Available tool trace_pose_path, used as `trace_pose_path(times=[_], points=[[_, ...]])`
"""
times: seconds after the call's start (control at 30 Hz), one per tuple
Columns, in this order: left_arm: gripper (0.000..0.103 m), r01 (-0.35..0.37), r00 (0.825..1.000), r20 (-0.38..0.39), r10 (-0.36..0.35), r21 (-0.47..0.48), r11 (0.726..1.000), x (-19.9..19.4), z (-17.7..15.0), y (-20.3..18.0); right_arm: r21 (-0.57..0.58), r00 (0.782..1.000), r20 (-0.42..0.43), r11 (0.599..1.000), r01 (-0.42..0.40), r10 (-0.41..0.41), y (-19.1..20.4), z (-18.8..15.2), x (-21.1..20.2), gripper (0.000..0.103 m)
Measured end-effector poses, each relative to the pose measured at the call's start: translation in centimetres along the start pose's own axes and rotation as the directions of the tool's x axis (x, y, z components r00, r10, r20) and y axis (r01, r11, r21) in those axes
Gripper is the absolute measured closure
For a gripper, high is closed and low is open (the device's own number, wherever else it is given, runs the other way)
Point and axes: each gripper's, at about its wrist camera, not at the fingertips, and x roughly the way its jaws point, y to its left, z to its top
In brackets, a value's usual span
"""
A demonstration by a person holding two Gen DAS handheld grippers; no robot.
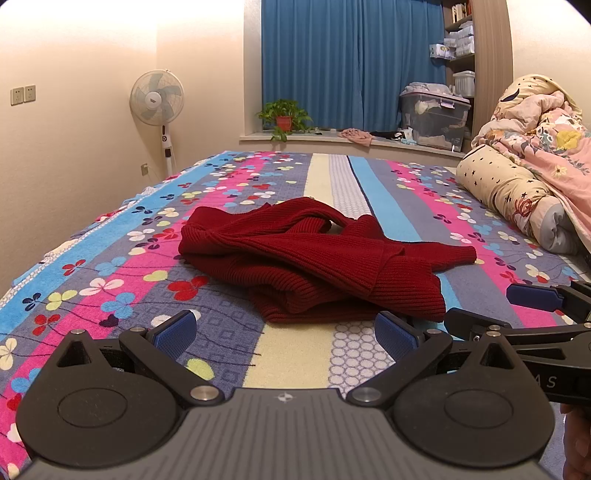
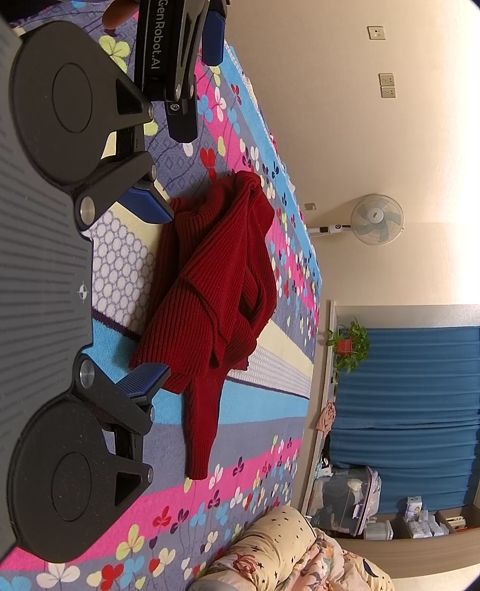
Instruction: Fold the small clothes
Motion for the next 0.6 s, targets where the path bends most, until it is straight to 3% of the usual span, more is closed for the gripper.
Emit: trace_pose_path(times=[0.6], points=[[0.000, 0.000, 1.000, 0.001, 0.000, -0.002, 1.000, -0.09, 0.03, 0.41, -0.005, 1.000, 0.008, 1.000, -0.002, 0.002, 0.14, -0.03, -0.17, 0.019]])
